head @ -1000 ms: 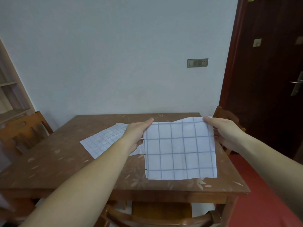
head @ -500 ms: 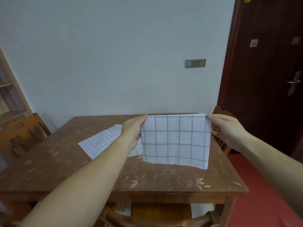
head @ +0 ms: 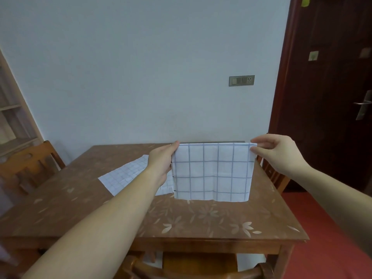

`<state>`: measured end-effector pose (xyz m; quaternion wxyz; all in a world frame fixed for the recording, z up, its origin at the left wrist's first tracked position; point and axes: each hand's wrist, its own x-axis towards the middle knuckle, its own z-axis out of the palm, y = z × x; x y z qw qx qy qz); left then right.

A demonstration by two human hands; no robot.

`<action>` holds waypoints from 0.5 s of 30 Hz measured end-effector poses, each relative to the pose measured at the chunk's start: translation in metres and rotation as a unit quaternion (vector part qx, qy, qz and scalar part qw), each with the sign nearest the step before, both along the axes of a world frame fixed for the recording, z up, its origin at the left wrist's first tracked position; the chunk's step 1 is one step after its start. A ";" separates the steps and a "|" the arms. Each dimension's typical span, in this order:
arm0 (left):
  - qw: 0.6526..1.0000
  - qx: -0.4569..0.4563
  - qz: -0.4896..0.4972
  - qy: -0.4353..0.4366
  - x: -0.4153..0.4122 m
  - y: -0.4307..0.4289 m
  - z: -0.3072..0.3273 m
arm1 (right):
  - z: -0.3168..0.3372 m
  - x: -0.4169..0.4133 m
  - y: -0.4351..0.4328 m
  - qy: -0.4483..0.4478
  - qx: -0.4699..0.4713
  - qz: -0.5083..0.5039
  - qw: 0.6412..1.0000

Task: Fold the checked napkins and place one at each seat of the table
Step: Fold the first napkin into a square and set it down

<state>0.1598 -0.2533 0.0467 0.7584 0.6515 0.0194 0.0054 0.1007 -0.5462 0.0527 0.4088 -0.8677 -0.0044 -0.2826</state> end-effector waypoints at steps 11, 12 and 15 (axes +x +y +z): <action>1.000 0.009 0.002 -0.003 0.003 0.007 0.002 | 0.015 0.007 -0.011 0.079 -0.092 0.050 0.991; 1.000 0.009 0.003 -0.003 0.004 0.008 0.001 | 0.016 0.007 -0.011 0.083 -0.073 0.051 0.993; 1.000 0.005 0.009 -0.004 0.005 0.009 0.001 | 0.018 0.009 -0.013 0.090 -0.036 0.052 0.994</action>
